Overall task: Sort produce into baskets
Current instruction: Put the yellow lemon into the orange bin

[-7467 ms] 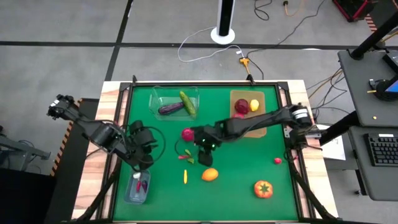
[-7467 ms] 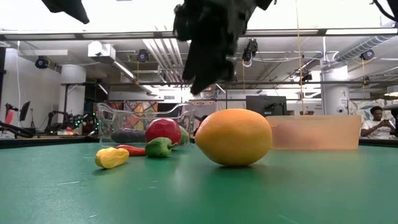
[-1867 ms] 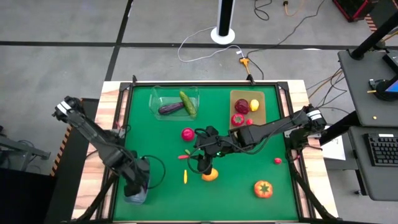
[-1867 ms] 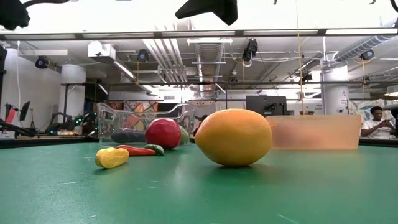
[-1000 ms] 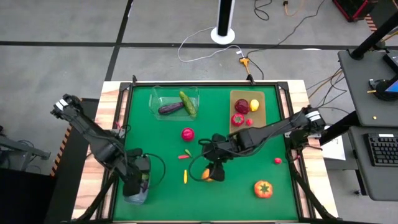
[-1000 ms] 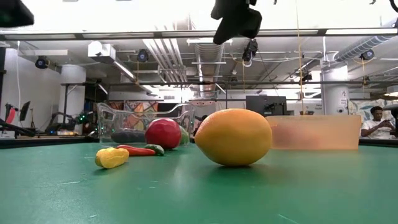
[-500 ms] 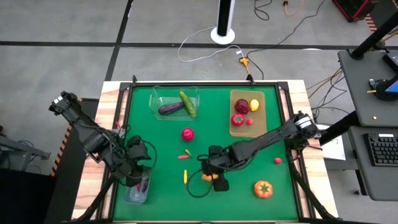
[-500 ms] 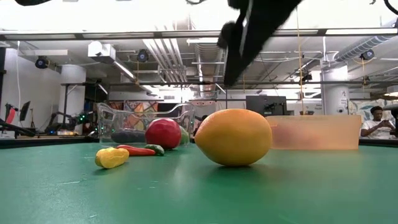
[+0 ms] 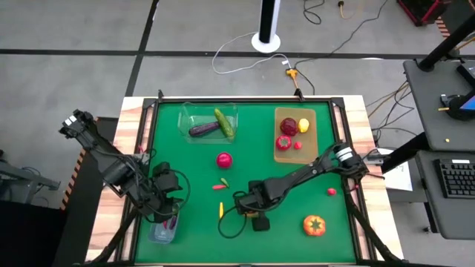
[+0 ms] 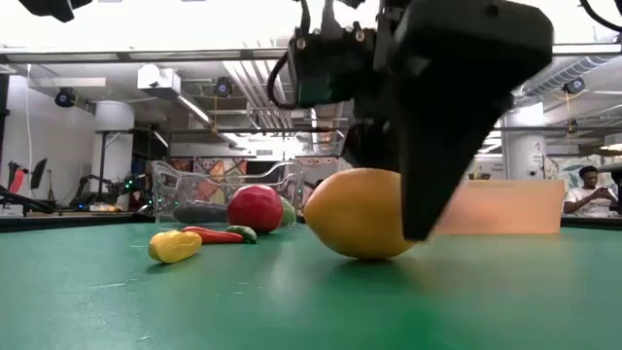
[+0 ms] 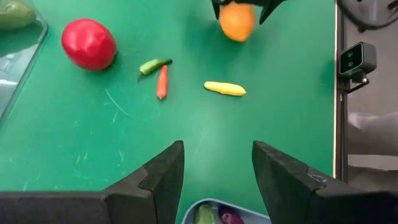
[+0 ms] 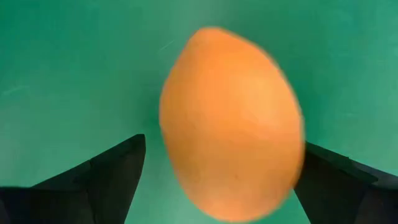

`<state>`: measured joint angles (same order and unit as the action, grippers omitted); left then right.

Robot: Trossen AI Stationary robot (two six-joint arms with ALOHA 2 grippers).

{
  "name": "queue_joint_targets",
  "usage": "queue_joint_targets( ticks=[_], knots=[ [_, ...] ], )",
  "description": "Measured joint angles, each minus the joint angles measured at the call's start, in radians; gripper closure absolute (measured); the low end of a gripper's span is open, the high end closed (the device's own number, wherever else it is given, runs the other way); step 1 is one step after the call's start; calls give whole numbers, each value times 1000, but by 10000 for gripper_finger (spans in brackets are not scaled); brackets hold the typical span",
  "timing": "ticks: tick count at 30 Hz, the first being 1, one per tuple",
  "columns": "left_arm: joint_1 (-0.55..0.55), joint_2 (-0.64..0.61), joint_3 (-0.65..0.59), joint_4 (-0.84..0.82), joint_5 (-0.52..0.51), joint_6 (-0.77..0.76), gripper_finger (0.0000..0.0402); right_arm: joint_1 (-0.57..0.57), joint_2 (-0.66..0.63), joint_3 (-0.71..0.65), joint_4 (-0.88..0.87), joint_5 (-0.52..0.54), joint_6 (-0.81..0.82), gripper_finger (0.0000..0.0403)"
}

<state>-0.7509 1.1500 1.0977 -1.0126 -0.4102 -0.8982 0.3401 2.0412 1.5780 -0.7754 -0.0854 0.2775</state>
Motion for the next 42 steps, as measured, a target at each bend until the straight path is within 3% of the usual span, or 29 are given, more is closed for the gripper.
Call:
queue_joint_targets(
  ticks=[17,27,37,42],
  knots=[
    [0,8,0,2,-54,-4,230,-13,-1,5,-3,-27,49,174],
    [0,10,-1,6,-124,-5,230,-127,-121,73,-129,-14,170,163],
    [8,7,-1,17,-127,-8,230,-383,-375,35,-431,140,342,167],
    [8,5,-1,35,-131,-9,230,-488,-494,-10,-564,152,468,169]
  ],
)
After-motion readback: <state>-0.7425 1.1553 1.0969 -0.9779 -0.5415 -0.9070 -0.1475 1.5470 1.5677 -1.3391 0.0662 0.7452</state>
